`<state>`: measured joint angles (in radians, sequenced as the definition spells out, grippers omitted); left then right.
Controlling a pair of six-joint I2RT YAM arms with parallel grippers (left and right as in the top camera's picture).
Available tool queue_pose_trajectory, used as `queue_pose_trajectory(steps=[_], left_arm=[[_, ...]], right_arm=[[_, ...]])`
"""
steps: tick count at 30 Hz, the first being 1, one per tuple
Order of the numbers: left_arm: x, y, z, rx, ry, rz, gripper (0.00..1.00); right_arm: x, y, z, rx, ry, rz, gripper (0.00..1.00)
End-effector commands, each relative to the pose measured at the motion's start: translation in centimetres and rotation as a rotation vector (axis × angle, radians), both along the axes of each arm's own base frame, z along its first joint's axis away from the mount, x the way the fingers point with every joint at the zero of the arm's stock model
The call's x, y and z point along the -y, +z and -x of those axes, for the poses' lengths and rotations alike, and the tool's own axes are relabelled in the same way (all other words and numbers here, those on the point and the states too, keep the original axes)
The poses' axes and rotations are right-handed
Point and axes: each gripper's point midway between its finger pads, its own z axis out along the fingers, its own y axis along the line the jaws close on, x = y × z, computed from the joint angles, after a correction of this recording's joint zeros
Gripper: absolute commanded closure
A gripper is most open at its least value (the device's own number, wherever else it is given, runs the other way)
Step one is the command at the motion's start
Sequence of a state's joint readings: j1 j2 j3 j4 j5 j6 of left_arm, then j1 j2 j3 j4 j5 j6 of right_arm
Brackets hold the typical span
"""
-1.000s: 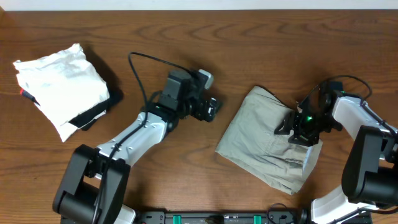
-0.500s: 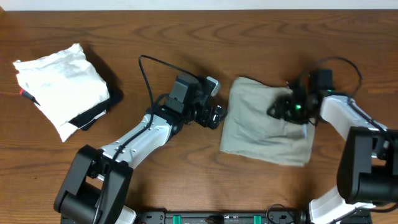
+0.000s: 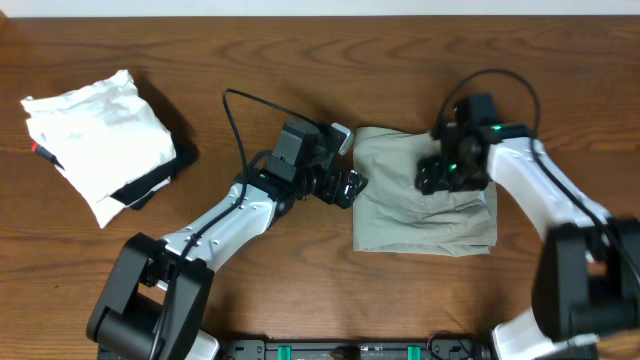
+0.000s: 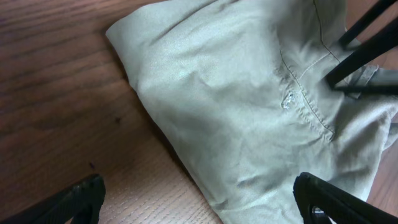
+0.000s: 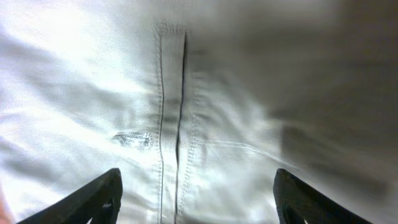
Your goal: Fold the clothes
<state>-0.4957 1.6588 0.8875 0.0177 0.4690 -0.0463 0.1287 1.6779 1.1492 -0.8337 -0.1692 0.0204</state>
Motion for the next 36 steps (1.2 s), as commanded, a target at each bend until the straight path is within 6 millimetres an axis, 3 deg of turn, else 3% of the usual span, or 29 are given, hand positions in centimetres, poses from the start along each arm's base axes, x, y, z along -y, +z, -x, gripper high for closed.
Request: queue_pose_trajectory(steps=[1,5,8,26,33,36], left_arm=[[0.4,0.7,-0.2,0.008,-0.003,0.024,0.01],[0.7,1.2,-0.7,0.015,0.020,0.053,0.02],[0.9,1.1,-1.1,0.004,0.044,0.075,0.02],[3.8,-2.1,-5.3,0.085,0.065,0.223,0.02],[5.0,-4.1,-7.2,0.026,0.103,0.254,0.02],[6.4,-3.9,-7.2,-0.013,0.053,0.304,0.03]], right_arm=[[1.9,7.0,-1.7,0.206,-0.033,0.045,0.23],[2.6,9.8,-0.2,0.254,-0.052,0.043,0.23],[2.8,10.4,0.9,0.244,-0.053,0.044,0.23],[2.9,9.6,3.0,0.152,-0.070,0.047,0.23],[2.9,9.4,3.3,0.135,-0.070,0.049,0.24],[3.0,9.4,3.5,0.127,-0.070,0.050,0.24]])
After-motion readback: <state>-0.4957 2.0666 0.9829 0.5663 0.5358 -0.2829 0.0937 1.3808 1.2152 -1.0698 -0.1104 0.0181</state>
